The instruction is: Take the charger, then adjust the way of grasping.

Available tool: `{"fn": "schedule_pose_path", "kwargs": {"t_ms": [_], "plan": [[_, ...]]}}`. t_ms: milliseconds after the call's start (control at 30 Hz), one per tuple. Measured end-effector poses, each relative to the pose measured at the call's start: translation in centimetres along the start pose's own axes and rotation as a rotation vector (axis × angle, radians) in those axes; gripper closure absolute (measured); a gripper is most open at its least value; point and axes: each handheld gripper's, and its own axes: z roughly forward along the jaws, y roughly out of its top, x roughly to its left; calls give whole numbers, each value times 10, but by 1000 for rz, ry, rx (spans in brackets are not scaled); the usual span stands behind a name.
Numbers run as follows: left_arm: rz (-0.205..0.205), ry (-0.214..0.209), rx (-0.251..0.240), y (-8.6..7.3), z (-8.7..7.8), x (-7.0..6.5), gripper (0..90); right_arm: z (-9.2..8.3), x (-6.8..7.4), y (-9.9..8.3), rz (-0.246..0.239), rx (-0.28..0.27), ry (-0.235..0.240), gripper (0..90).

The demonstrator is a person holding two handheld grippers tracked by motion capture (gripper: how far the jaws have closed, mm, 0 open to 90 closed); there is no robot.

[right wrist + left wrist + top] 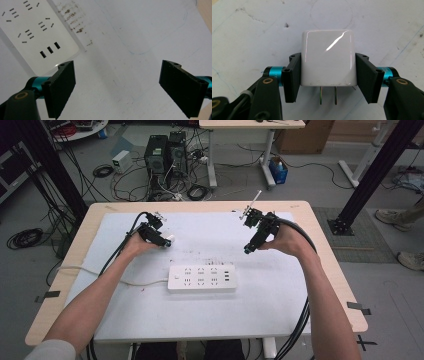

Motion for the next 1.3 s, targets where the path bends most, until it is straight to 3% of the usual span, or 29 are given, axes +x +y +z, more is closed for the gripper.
{"fn": "schedule_pose_path", "kwargs": {"t_ms": [233, 267, 400, 533, 700, 967, 1167, 1233, 1300], "plan": [[21, -5, -14, 1, -5, -3, 425, -1, 0, 1, 14, -6, 1, 132], [46, -3, -24, 3, -10, -5, 425, -1, 0, 1, 17, -8, 0, 132], [79, 2, -81, 7, -24, -12, 425, -4, -1, 2, 40, -20, 6, 132], [136, 6, -120, 11, -39, -21, 425, -10, -1, 2, 59, -56, 20, 132], [169, 19, -164, 13, -61, -30, 425, -14, 0, 2, 76, -82, 27, 132], [289, 38, -252, 12, -98, -55, 425, -22, 3, 7, 93, -144, 37, 132], [389, 61, -350, 10, -121, -82, 425, -33, 6, 12, 126, -251, 107, 132], [444, 78, -396, 9, -126, -93, 425, -37, 7, 14, 143, -284, 130, 132], [467, 85, -428, 9, -129, -101, 425, -40, 8, 15, 155, -308, 148, 132]]}}
